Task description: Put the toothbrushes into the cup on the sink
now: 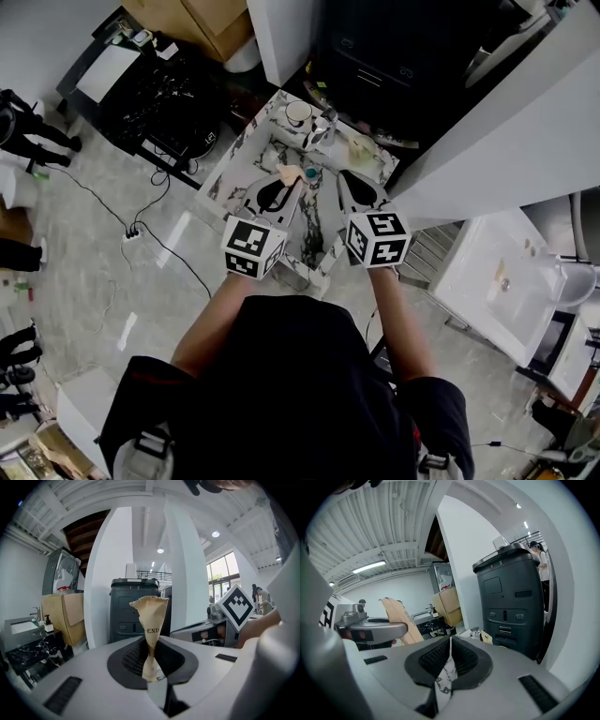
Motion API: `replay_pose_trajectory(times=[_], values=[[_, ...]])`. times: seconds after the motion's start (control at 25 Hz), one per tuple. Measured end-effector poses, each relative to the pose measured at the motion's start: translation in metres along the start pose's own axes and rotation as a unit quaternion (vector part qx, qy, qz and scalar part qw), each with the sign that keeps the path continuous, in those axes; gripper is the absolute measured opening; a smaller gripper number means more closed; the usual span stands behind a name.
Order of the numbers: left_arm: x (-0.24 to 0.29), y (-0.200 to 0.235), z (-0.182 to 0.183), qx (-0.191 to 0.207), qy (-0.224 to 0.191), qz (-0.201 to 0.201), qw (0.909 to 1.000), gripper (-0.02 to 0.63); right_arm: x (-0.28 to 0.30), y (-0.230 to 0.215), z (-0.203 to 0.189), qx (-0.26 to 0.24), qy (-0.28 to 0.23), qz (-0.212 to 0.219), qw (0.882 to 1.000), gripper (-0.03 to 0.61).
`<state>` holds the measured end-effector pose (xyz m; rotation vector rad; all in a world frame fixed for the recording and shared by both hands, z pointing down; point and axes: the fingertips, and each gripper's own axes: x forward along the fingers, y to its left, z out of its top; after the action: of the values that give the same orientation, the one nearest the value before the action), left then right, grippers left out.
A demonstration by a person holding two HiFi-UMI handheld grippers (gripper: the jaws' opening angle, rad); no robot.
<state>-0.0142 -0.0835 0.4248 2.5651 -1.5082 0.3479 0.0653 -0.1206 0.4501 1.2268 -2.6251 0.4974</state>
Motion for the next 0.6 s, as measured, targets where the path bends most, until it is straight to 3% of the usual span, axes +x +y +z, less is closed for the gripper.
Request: replay_pose_trajectory(times=[0.6], values=[[0.022,0.081,0.007,-0.001,0.0,-0.053,0.9986,0.044,0.071,0.02,0.024,0.01,0.0,-0.047,0.999,0.04]])
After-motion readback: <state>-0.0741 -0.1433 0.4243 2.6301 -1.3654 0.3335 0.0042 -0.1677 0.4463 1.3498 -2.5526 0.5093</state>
